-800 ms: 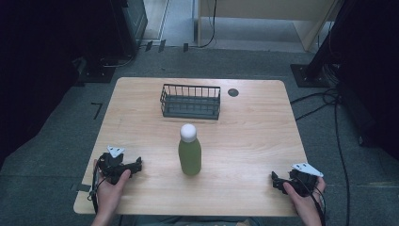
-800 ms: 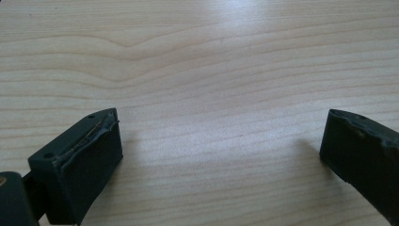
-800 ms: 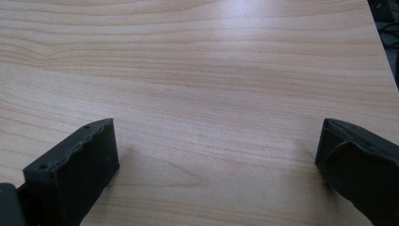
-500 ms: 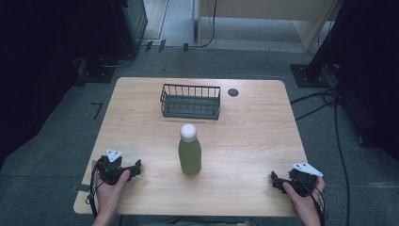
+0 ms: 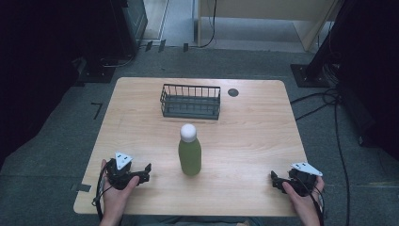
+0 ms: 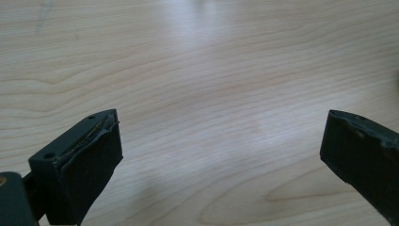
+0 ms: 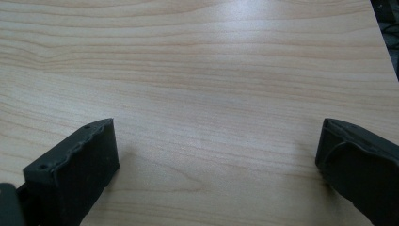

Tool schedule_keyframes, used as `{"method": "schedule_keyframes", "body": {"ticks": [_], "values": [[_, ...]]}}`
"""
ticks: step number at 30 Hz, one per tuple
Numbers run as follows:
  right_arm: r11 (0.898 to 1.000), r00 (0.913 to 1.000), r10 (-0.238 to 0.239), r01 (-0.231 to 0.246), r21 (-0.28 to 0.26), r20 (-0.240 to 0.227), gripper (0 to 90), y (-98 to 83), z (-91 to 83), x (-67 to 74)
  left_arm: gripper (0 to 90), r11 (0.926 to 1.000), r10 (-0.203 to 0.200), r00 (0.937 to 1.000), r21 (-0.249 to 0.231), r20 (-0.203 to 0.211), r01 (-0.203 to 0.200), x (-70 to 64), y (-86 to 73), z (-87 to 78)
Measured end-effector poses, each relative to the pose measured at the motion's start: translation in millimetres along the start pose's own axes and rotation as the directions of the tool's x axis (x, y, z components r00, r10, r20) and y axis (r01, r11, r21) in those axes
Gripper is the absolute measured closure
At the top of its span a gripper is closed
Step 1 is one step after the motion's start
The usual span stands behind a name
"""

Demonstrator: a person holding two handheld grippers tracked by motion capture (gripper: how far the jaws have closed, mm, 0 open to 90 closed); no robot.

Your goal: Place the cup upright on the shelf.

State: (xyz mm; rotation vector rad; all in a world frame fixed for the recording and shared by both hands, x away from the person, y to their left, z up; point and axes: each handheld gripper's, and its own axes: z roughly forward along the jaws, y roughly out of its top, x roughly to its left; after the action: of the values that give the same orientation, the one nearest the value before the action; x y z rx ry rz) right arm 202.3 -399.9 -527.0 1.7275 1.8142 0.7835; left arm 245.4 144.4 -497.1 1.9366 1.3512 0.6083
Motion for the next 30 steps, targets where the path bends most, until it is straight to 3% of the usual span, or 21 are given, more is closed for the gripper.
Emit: {"method": "schedule_keyframes", "body": {"ticks": [11,12,13,14,24,30], "values": [[1.000,1.0000,0.000,0.000,0.000,0.000,0.0,0.0,0.0,0.0,0.0,0.9975,0.068,0.9917,-0.026,0.110,-0.065,-30.0,2.0,-7.7],[1.000,1.0000,0.000,0.000,0.000,0.000,0.0,0.0,0.0,0.0,0.0,0.9970,0.074,0.9873,-0.030,0.140,-0.071,-35.2,2.8,-8.9],[1.000,1.0000,0.000,0.000,0.000,0.000,0.0,0.0,0.0,0.0,0.0,0.9970,0.074,0.9873,-0.030,0.140,-0.071,-35.2,2.8,-8.9],[1.000,1.0000,0.000,0.000,0.000,0.000,0.0,0.0,0.0,0.0,0.0,0.9964,0.082,0.9830,-0.037,0.164,-0.077,-40.8,4.1,-10.5],[1.000,1.0000,0.000,0.000,0.000,0.000,0.0,0.0,0.0,0.0,0.0,0.9918,0.126,0.9635,-0.054,0.236,-0.116,-60.4,8.8,-15.6],[1.000,1.0000,0.000,0.000,0.000,0.000,0.0,0.0,0.0,0.0,0.0,0.9878,0.153,0.9449,-0.075,0.290,-0.136,-74.9,16.4,-21.2]]}}
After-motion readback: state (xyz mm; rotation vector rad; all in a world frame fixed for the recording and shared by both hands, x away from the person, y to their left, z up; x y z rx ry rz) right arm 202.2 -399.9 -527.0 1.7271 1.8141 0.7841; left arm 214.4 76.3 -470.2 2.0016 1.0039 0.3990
